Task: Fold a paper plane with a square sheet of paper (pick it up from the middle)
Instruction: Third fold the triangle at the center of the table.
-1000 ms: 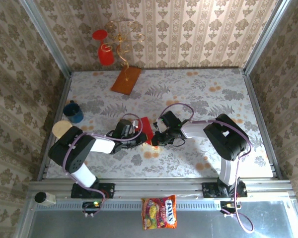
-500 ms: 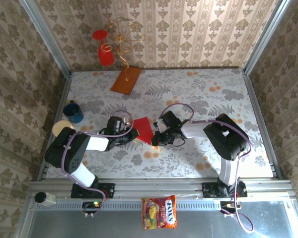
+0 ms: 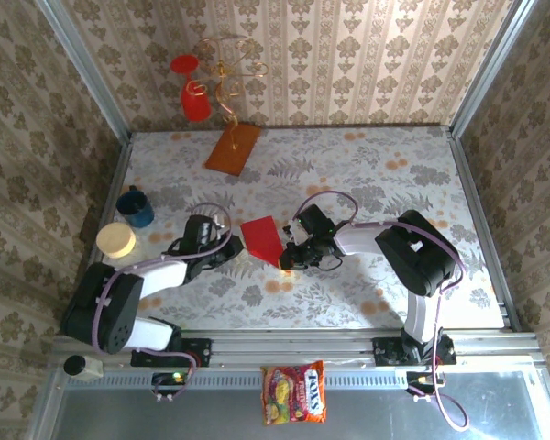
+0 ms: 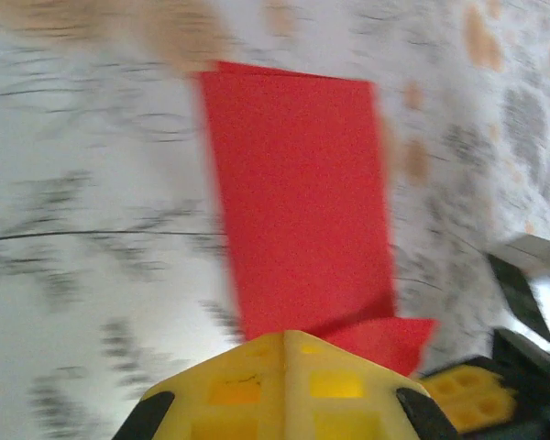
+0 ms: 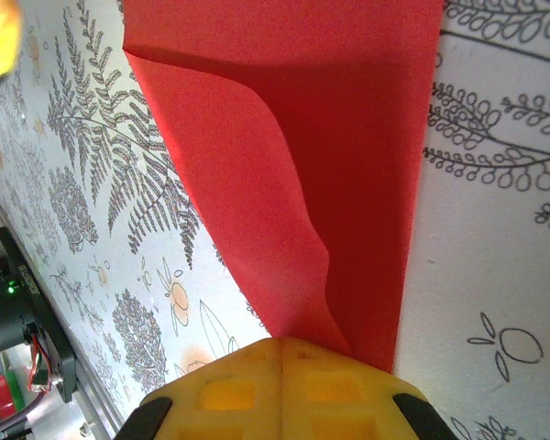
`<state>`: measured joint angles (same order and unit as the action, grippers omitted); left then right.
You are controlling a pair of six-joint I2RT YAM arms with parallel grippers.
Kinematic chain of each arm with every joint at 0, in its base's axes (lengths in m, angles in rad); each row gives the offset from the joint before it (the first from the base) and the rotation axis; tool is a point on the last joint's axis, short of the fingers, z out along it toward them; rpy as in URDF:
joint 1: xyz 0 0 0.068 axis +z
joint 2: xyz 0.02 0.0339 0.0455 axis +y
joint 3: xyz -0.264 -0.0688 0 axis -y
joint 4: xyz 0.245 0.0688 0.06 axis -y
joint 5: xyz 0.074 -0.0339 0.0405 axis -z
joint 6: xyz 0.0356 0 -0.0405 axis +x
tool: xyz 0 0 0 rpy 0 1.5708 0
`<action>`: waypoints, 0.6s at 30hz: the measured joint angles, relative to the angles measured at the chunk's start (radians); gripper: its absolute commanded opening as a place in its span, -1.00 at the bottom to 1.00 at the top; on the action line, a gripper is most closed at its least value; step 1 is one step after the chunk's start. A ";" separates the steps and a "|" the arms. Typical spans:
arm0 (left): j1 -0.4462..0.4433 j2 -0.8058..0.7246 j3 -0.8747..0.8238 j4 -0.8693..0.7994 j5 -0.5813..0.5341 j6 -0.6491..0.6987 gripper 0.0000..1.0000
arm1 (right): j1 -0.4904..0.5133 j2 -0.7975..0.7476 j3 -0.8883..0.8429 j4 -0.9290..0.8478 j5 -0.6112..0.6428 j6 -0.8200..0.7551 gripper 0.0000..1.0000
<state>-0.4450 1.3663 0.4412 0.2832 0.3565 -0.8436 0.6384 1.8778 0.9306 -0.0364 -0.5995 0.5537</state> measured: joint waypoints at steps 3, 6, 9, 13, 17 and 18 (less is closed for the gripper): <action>-0.069 0.000 0.059 -0.014 -0.006 0.011 -1.00 | 0.000 0.001 0.007 -0.014 0.000 0.000 -1.00; -0.108 0.039 0.088 0.003 -0.002 0.015 -1.00 | -0.001 0.001 0.013 -0.030 0.001 -0.001 -1.00; -0.124 0.102 0.090 0.018 0.003 0.015 -1.00 | -0.004 0.001 0.021 -0.051 0.003 -0.003 -1.00; -0.131 0.181 0.090 0.044 0.017 0.015 -1.00 | -0.006 0.001 0.035 -0.082 0.011 -0.005 -1.00; -0.132 0.222 0.090 0.063 0.015 0.015 -1.00 | -0.006 0.001 0.047 -0.106 0.018 -0.008 -1.00; -0.132 0.227 0.090 0.063 0.010 0.015 -1.00 | -0.006 0.001 0.051 -0.114 0.020 -0.008 -1.00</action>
<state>-0.5766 1.5932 0.5308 0.3462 0.3668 -0.8288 0.6327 1.8790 0.9817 -0.1509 -0.5793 0.5457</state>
